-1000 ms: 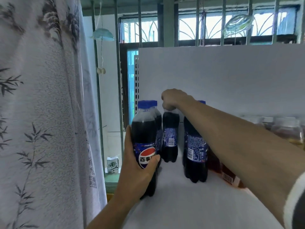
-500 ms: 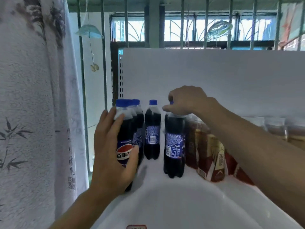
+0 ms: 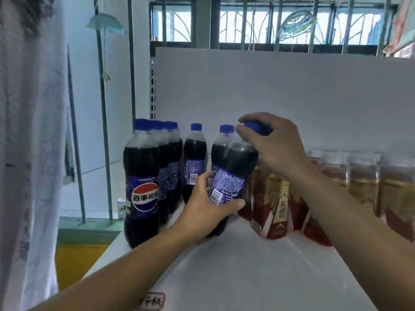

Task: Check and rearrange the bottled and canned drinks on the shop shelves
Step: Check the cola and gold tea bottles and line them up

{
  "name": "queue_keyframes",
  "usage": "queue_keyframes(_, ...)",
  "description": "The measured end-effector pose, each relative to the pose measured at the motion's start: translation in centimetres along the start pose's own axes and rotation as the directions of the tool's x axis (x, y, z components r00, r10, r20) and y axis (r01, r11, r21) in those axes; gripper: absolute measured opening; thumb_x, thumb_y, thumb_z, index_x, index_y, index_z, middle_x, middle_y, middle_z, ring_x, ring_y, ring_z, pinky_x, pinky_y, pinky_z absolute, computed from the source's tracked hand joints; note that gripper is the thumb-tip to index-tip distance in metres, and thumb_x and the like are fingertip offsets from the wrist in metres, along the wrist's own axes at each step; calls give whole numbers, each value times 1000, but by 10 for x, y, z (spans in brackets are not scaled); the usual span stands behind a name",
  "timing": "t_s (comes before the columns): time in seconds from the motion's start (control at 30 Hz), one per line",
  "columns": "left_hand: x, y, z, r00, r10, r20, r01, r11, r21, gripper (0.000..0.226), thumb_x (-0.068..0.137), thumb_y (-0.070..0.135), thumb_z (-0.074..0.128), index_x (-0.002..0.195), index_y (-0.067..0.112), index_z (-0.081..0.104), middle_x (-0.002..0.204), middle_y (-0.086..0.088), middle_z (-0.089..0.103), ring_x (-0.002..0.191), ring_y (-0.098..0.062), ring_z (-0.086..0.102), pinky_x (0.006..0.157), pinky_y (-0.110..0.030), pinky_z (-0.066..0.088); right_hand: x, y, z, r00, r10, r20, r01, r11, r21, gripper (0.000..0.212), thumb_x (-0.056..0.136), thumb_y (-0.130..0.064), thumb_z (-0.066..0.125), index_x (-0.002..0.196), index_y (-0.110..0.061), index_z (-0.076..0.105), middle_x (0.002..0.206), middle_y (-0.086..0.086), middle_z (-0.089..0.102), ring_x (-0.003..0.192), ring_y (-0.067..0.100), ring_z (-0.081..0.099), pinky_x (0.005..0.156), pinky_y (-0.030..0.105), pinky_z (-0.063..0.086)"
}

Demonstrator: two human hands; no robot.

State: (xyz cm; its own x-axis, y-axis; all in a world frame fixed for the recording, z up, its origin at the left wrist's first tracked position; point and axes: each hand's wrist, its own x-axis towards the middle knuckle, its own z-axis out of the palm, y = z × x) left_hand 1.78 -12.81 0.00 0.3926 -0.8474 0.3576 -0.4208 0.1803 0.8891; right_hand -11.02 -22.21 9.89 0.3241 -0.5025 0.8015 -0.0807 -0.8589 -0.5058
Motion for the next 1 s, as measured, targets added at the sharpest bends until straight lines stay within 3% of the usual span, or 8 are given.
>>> queue_keyframes(0.1, -4, 0, 15, 996, 67, -65, -75, 990, -123, 55, 74, 22, 86, 120, 24, 56, 90, 18, 72, 80, 8, 67, 66, -7, 48, -8, 7, -9, 999, -33, -27, 39, 974, 224, 23, 89, -31, 76, 111, -30, 70, 105, -16, 70, 99, 4, 68, 94, 26, 55)
queue_keyframes(0.2, -2, 15, 19, 992, 122, -38, -127, 968, -217, 44, 73, 37, 81, 112, 30, 62, 94, 17, 74, 87, 3, 70, 70, -10, 52, -17, 17, -11, 993, -31, 116, -33, 855, 518, 60, 77, -55, 74, 130, -34, 56, 123, -14, 66, 118, 9, 64, 100, 34, 55)
queue_keyframes(0.3, 7, 28, 18, 995, 72, 71, -43, 937, -347, 60, 73, 53, 76, 122, 20, 65, 106, -2, 76, 99, -19, 73, 90, -35, 56, -24, 22, -10, 955, 62, 292, -241, 735, 634, 90, 63, -59, 85, 141, -32, 49, 129, -10, 66, 118, 14, 66, 90, 32, 57)
queue_keyframes(0.47, 1, 17, 33, 969, 96, 228, 30, 870, -492, 59, 73, 44, 69, 122, 13, 62, 103, -9, 76, 92, -21, 74, 75, -27, 59, -45, 28, -12, 957, 83, 277, -250, 720, 648, 69, 72, -26, 86, 134, -24, 56, 110, -5, 75, 102, 14, 73, 85, 29, 58)
queue_keyframes(0.57, -3, 10, 44, 990, 111, 88, -65, 910, -410, 65, 76, 53, 67, 127, 13, 60, 98, -10, 73, 77, -18, 72, 50, -29, 49, -48, 27, -14, 991, 78, 112, -132, 752, 646, 77, 62, -32, 82, 133, -25, 53, 105, -10, 74, 99, 7, 72, 85, 27, 59)
queue_keyframes(0.7, -5, 5, 54, 992, 126, 25, -108, 922, -373, 58, 81, 58, 69, 125, 20, 63, 104, -6, 74, 92, -23, 72, 69, -27, 59, -44, 36, -8, 990, 125, 67, -139, 762, 632, 90, 69, -30, 86, 146, -31, 38, 122, -5, 68, 108, 10, 69, 100, 41, 55)
queue_keyframes(0.87, -13, 9, 47, 960, 18, 278, 161, 780, -605, 61, 76, 65, 56, 98, 12, 78, 93, -19, 73, 74, -29, 71, 61, -38, 58, -38, 33, -17, 926, 108, 363, -376, 370, 850, 75, 78, -33, 73, 143, -7, 47, 114, 14, 69, 99, 28, 69, 88, 42, 59)
queue_keyframes(1.0, -15, 9, 51, 972, 42, 229, 101, 809, -579, 69, 78, 66, 61, 124, 16, 67, 117, -12, 72, 99, -26, 71, 82, -41, 55, -39, 32, -18, 965, 124, 232, -263, 454, 851, 60, 79, -27, 78, 131, -7, 55, 99, 9, 72, 86, 24, 71, 82, 40, 59)
